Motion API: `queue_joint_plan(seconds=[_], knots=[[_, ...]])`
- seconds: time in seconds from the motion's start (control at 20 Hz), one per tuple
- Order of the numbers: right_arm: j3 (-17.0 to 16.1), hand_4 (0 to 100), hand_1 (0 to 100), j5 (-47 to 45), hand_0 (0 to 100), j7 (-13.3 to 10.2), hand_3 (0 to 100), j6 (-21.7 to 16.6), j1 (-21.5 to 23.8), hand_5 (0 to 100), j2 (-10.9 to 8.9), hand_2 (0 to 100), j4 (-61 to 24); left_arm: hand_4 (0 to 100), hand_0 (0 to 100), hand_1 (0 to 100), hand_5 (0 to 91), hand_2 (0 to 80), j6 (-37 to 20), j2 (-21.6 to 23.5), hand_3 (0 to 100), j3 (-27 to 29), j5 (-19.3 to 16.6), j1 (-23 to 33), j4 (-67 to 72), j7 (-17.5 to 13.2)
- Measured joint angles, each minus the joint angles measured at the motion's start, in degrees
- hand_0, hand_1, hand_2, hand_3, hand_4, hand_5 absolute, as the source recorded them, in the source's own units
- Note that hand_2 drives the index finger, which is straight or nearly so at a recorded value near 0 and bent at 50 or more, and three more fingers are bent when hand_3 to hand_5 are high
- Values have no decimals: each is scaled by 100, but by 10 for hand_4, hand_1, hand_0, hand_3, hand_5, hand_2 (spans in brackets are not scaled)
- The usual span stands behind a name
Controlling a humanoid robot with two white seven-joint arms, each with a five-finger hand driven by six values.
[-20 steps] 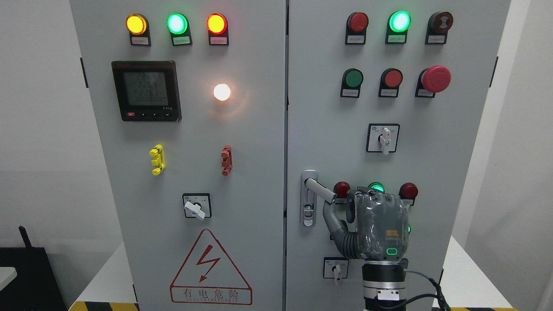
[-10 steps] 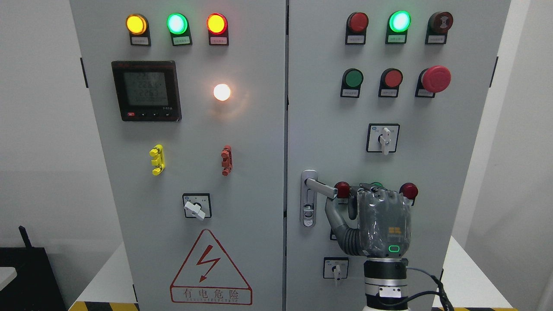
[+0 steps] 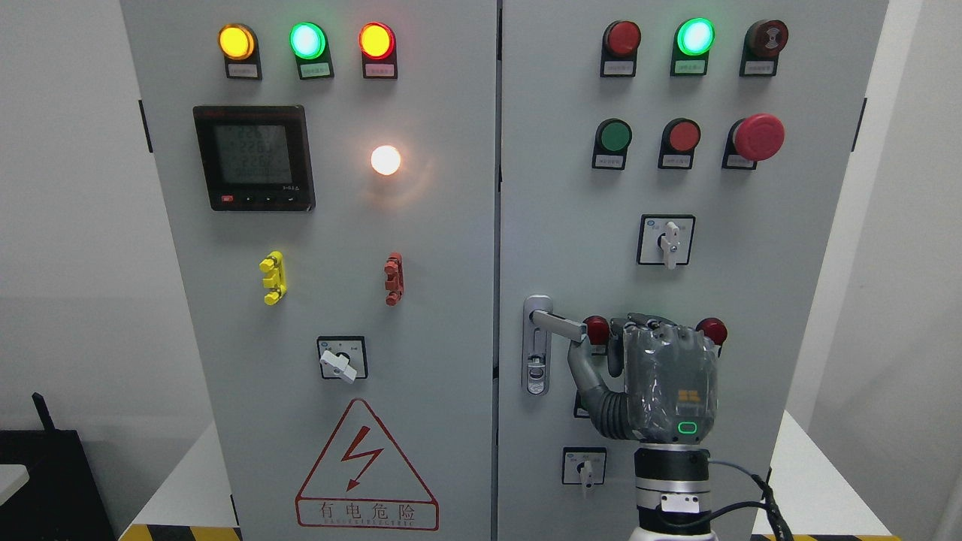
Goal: Release door handle
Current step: 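Open the right hand fingers to let go of the handle, then pull the open right hand back away from the handle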
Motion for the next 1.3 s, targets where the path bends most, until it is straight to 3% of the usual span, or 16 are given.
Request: queue_joint_plan(seconds=[0.7,0.95,1.1,1.2,1.25,1.3], knots=[[13,1000,506,-27,572,3,1000,-48,302,976,16,1000,-59,0,120,389,0,0,0,0,0,0,0,0,0,0],[11,1000,508,-35,589,-38,1000,-232,615,969,6,954,-234,0,120,389,0,0,0,0,0,0,0,0,0,0],[-8,930,495,-38,588,-105,1000,-353,824,951,-2,866,-389,0,120,389,0,0,0,0,0,0,0,0,0,0],[-23,863,448,-39,591,-146,1000,-476,945,866,-5,720,-501,0,120,389,0,0,0,0,0,0,-1,0,0,0],[-33,847,439,-41,586,-166,1000,-565,991,850,-6,700,-548,0,120,389,0,0,0,0,0,0,-1,0,0,0],[-46,760,416,-42,575,-175,933,-615,1037,753,-7,603,-602,0,120,389,0,0,0,0,0,0,-1,0,0,0]])
